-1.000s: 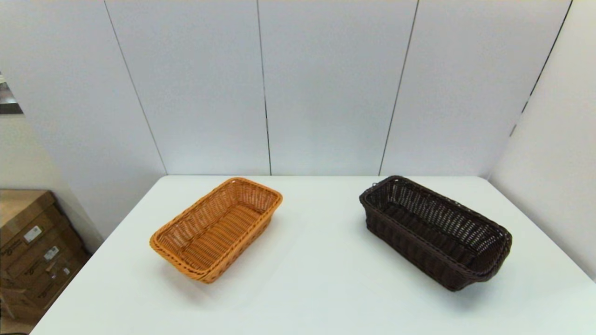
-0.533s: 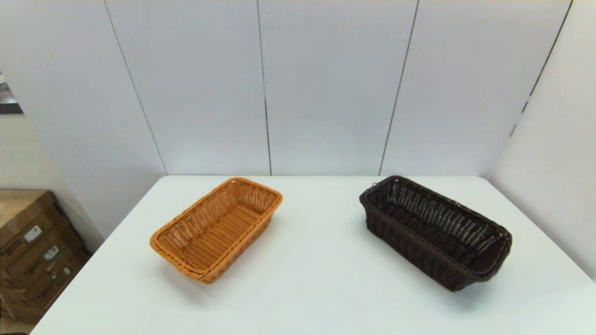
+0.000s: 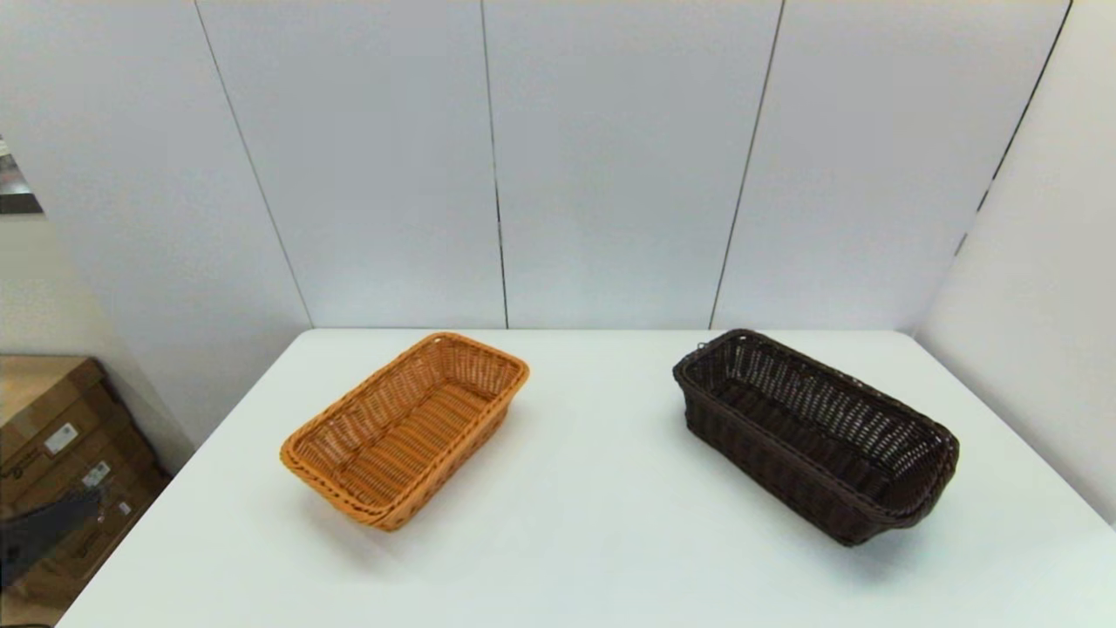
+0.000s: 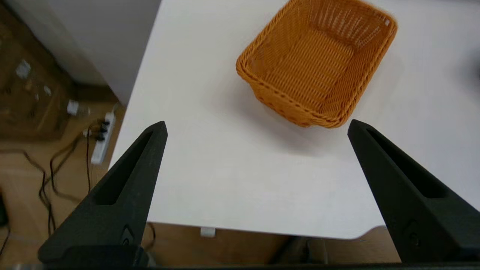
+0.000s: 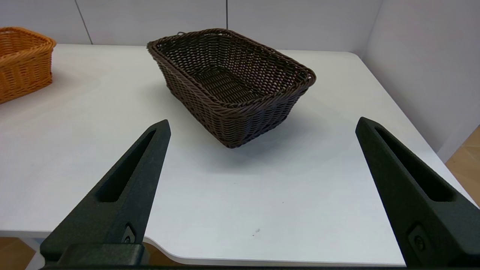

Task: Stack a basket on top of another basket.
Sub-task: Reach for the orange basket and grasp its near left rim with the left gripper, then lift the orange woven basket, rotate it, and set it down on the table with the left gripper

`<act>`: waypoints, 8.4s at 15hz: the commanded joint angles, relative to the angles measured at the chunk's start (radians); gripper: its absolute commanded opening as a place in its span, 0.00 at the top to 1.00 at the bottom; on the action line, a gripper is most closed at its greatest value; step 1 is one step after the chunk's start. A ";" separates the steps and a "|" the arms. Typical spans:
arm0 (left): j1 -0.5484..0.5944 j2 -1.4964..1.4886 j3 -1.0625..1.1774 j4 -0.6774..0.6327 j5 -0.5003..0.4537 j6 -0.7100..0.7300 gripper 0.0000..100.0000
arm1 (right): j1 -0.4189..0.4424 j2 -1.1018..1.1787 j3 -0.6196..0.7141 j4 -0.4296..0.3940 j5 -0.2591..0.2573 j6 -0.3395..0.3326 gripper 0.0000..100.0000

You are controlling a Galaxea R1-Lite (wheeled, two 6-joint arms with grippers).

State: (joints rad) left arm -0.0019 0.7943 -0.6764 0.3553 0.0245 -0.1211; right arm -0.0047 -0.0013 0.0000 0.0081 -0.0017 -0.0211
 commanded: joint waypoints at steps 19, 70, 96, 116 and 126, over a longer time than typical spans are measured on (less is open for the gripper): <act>-0.342 0.781 -0.292 0.267 -0.313 0.758 0.00 | 0.000 0.001 0.000 0.000 0.003 -0.010 0.00; -0.144 1.131 -0.486 0.209 0.011 -0.996 0.00 | 0.000 0.001 0.000 0.000 0.003 -0.010 0.00; -0.130 1.309 -0.516 0.152 -0.026 -0.997 1.00 | 0.000 0.001 0.000 0.000 0.003 -0.010 0.00; -0.168 1.002 -0.512 0.180 -0.186 -0.789 1.00 | 0.000 0.001 0.000 0.000 0.003 -0.014 0.00; -0.267 0.999 -0.537 0.310 -0.193 -0.213 1.00 | 0.000 0.001 0.000 0.000 0.005 -0.017 0.00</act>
State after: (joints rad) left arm -0.2651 1.7774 -1.2104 0.6638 -0.1660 -0.3789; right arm -0.0047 -0.0013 0.0000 0.0077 0.0028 -0.0383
